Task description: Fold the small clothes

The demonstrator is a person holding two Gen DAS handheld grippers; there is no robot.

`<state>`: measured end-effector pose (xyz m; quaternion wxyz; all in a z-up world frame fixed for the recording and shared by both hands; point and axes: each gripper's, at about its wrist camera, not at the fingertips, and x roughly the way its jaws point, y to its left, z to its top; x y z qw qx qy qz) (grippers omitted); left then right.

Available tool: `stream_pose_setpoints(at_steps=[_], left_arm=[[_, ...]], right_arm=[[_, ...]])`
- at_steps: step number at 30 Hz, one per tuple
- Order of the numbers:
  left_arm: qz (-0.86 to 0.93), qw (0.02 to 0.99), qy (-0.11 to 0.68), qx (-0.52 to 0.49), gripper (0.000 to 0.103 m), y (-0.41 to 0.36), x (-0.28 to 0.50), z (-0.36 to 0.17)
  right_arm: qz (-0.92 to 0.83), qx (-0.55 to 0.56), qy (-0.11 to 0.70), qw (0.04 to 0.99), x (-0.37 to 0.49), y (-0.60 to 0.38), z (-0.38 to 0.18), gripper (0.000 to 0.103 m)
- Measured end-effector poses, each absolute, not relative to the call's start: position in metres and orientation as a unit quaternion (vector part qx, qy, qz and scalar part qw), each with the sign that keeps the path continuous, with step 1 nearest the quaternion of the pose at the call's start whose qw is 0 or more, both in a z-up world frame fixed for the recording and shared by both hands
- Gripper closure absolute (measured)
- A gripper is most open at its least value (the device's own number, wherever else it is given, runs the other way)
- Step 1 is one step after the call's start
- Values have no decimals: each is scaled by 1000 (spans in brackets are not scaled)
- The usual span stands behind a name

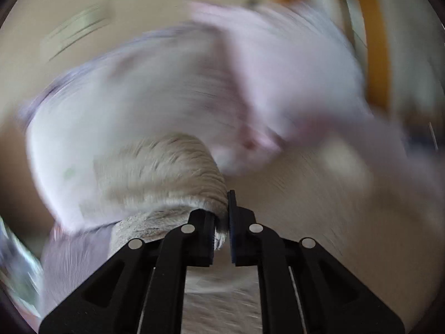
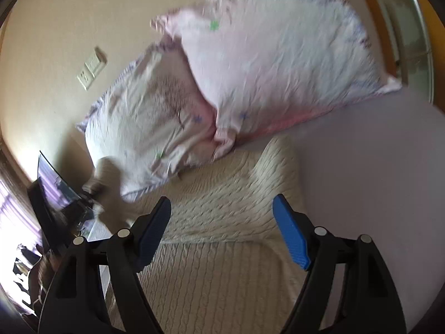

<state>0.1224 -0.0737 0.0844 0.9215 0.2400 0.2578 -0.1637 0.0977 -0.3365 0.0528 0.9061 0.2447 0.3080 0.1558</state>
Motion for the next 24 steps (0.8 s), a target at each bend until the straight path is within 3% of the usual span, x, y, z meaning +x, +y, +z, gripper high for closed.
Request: stream_pose_setpoints(at_steps=[3,6,8,9,11,15,20,21,22,24], left_arm=[[-195,856,247,410,92,-140,67,16],[-176,839,215,468,86,-135,24,-6],[-161,849,216,454,61,-109,6,0],[-154,855,222,442,58,-96,1,4],[-129,864,241,424,55,-73,-4,9],[-69,877,281,383,48,-26,-7,11],[-65,886,328,322,42,9,1,12],[-67,885,334,316,42,10,3,11],[-67,886,335,314,42,10,6,10],[-66,886,333,315,42,8,7,10]], right_arm=[[166,260,343,887,111,-333,38,30],[159,255,369,879,121,-332,28,41],[152,246,393,873,131,-328,20,55],[150,243,404,869,135,-325,16,58],[126,229,423,868,145,-319,9,64],[103,221,431,869,149,-319,3,64],[106,98,451,881,143,-293,-2,65],[104,76,450,884,141,-289,-2,69],[103,38,447,888,137,-282,-1,94],[121,10,448,886,134,-274,-1,98]])
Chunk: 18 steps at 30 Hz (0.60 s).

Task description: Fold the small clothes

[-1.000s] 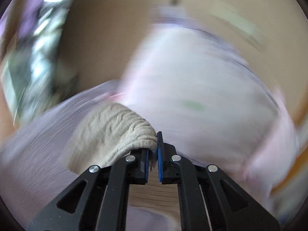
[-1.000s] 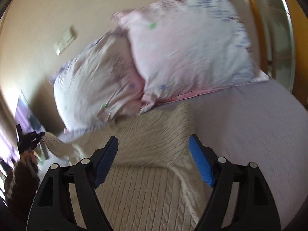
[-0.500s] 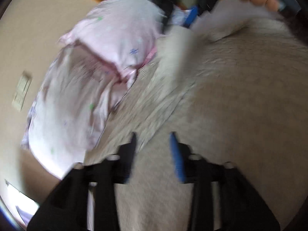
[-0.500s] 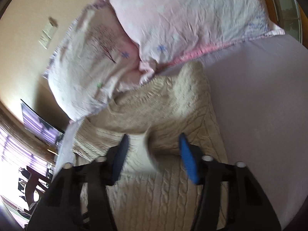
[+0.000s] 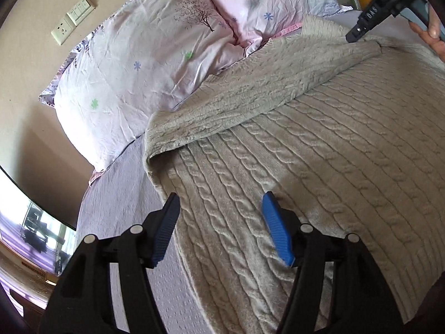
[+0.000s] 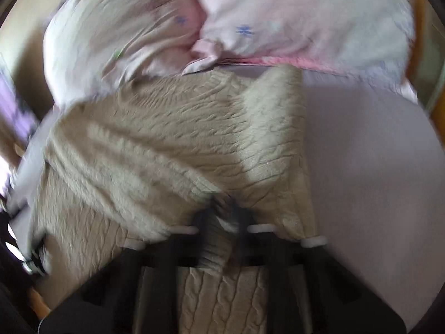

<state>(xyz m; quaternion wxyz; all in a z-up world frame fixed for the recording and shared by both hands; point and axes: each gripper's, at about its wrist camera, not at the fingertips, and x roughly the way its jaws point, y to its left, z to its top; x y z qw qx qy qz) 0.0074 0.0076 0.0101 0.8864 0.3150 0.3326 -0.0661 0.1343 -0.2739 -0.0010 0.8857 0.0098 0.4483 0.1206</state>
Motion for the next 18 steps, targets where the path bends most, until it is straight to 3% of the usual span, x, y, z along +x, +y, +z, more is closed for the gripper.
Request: stream_pose_setpoints(at_steps=[2,8,12,13,15,16,17,18], left_arm=[[-65,887,332,314,41,7,8,10],[-56,889,333,308,41,3,10,10],[-55,894,339,286,40,8,11,12],[-56,897,340,277,40,11,9,15],[-71,908,338,236,40,25,0,26],[-76,912,337,220,38,30,-3,30],[-91,920,337,180,36,43,-9,38],[-103,923,338,154,35,51,-12,42]], right_arm=[[99,-20,421,901,134,-270,10,99],[-13,30,327,945,171,-306,60,99],[-42,12,405,913,220,-309,27,97],[-31,35,407,912,215,-312,26,93],[9,92,386,918,192,-324,35,70],[24,109,377,920,182,-330,39,46],[48,129,362,922,165,-336,45,34],[71,142,349,923,150,-342,49,34]])
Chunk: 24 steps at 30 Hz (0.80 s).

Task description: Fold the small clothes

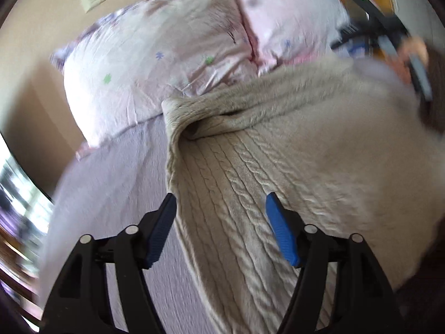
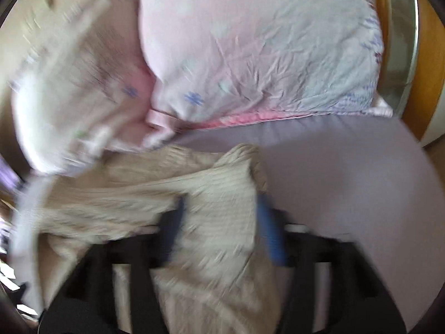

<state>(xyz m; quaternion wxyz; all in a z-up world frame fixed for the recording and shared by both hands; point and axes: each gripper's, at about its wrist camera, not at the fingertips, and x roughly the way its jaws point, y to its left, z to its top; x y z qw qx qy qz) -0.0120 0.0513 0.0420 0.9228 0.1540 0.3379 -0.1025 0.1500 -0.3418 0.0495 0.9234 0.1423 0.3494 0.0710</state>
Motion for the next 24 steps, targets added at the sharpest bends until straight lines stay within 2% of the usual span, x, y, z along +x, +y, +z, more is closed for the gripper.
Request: stream_pose_setpoints(at_steps=[5,7,16,24], left_arm=[[-193,912,359,-49,35,111,-31,55],[-207,898,375,-99,35,128,-34,52],[-284,840,422,-190,35,166,-86,22],[-320,806,464,-182,32,134,-81,-9]], right_arm=[[192,173,356,898,71,-357,45,34],[199,162,368,893,39,-369,39,34],[255,207,439,836,-86,-414,-18,34],[312,272,471,779,-80,-394,-76,34]])
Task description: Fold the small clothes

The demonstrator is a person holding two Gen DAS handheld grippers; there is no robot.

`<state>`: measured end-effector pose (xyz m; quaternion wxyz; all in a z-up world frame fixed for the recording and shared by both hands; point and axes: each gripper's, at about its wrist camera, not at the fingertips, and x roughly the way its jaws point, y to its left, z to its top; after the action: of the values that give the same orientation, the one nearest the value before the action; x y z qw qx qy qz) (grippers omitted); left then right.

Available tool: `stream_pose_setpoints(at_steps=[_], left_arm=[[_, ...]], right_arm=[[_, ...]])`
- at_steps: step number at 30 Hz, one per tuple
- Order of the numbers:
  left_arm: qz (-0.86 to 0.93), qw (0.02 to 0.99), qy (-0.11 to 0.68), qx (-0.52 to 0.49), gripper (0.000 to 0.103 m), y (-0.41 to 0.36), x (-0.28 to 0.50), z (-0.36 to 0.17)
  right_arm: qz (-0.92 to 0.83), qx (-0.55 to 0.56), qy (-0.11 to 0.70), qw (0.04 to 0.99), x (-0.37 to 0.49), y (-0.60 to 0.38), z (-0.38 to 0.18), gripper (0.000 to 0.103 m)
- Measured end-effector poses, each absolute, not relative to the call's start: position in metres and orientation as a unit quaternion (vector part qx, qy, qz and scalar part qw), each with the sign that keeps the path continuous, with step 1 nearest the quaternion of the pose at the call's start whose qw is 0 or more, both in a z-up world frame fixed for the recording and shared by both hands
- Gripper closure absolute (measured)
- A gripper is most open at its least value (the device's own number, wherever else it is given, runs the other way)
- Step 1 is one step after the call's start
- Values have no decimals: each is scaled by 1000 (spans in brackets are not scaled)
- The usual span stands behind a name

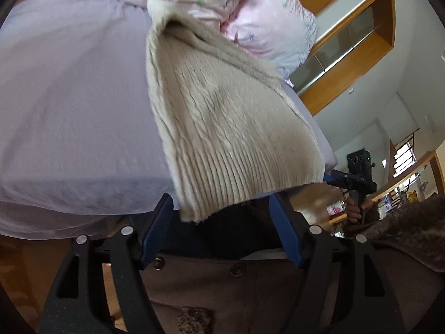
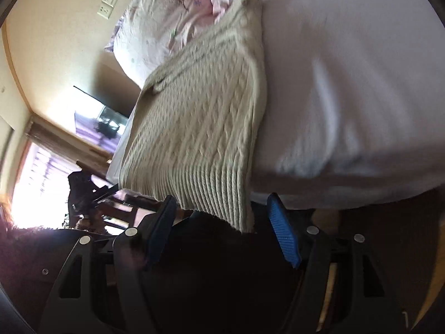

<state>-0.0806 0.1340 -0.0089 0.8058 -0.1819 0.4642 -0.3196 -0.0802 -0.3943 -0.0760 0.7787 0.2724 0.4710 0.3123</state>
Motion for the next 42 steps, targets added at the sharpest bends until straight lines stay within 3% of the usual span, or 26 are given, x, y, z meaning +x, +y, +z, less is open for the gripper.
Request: stream_pose_setpoints(at_steps=[1,3,4,5,6,7,10,15,21,26,31,33,34,35,36,37,38,42], left_arm=[[-326,803,462,-191,32,130,-77,-12],[-332,799,450,-220,34,127,-69,-16],[-336,790,453,-240,34,127,-65,-20],[-337,784,455,-252,40,129,-64,-22],[-335,782,459,-258,54,129,-63,-24],[-336,777,461,-265,97,131,-64,-25],[-344,768,436,-319,98,144,-62,-12],[-344,810,393,-267,98,131,-29,41],[-287,863,331,-252,99,126,79,91],[-193,887,323,-267,99,127,194,91],[-97,876,395,-258,99,118,278,45],[-99,867,408,-269,96,112,286,42],[-116,867,399,-277,87,111,284,49],[-131,867,390,-281,66,111,282,53],[-152,867,379,-285,55,112,278,61],[-165,870,367,-286,39,114,269,70],[-177,873,356,-282,32,117,258,78],[-175,875,380,-243,24,130,225,87]], right_arm=[[326,279,472,770,-76,-389,-82,34],[355,295,461,758,-71,-382,-88,50],[375,306,451,750,-69,-378,-89,78],[384,307,444,749,-69,-376,-88,90],[391,304,435,752,-70,-374,-85,90],[400,300,419,758,-73,-374,-78,91],[414,293,371,778,-75,-378,-47,92],[408,250,287,830,-40,-376,20,92],[348,254,205,879,66,-372,80,92],[225,255,220,914,189,-351,80,93],[87,325,333,881,269,-340,22,92],[75,324,334,882,268,-335,17,81],[73,320,317,890,258,-335,22,57],[70,322,302,895,249,-338,26,42],[74,336,269,900,232,-343,33,22],[89,349,247,900,221,-348,36,20],[107,361,232,897,208,-353,37,20],[91,347,189,914,174,-367,32,20]])
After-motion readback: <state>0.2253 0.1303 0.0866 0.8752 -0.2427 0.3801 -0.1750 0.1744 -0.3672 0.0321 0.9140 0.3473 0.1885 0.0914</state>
